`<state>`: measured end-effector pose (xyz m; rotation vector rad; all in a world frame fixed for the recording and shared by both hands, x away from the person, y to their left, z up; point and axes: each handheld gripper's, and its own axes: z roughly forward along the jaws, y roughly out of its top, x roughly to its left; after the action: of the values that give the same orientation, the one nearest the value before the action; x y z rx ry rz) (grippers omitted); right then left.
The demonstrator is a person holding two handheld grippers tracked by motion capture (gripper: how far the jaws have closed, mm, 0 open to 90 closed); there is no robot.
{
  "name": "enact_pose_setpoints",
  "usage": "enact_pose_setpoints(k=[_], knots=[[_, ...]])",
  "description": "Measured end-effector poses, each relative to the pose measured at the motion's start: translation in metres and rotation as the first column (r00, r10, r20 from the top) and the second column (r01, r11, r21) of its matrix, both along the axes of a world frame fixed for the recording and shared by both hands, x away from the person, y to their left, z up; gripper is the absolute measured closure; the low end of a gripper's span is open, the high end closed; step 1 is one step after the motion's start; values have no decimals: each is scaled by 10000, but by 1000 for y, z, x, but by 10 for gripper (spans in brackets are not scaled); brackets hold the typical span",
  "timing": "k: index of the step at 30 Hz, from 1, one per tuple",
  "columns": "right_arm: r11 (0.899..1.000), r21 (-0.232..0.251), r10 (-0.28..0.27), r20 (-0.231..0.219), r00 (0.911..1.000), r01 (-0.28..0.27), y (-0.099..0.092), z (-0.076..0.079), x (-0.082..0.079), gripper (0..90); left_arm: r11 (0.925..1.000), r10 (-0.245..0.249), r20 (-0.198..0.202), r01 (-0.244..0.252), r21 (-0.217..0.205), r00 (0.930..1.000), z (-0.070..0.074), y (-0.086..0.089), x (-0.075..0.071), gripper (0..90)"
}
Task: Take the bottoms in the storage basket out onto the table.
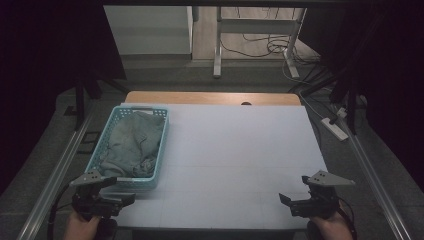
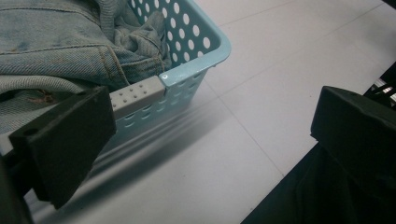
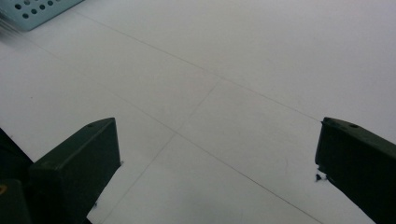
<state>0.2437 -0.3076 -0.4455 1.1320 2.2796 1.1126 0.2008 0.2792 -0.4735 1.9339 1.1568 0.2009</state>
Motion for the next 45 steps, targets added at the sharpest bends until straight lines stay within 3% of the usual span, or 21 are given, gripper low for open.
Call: enact_pose_setpoints(k=[11, 24, 30, 40, 45], knots=[[9998, -63, 194, -135, 9997, -195, 1, -1, 1, 4, 10000, 11, 2, -11, 78, 10000, -1, 1, 0, 0], [9990, -239, 382, -262, 9989, -389, 4, -1, 2, 5, 9997, -33, -5, 32, -230, 10000, 0, 3, 0, 0], [9989, -253, 388, -303, 9988, -396, 4, -2, 2, 5, 9987, -3, 189, 13, -517, 9998, 2, 4, -1, 0], [9988, -304, 382, -394, 9985, -394, 5, -2, 3, 5, 9981, 143, 604, -107, -602, 9981, 8, 4, 2, 0], [9985, -345, 403, -407, 9984, -417, 5, -2, 3, 5, 9987, -137, 617, 167, -485, 9980, 9, 2, 7, 0]])
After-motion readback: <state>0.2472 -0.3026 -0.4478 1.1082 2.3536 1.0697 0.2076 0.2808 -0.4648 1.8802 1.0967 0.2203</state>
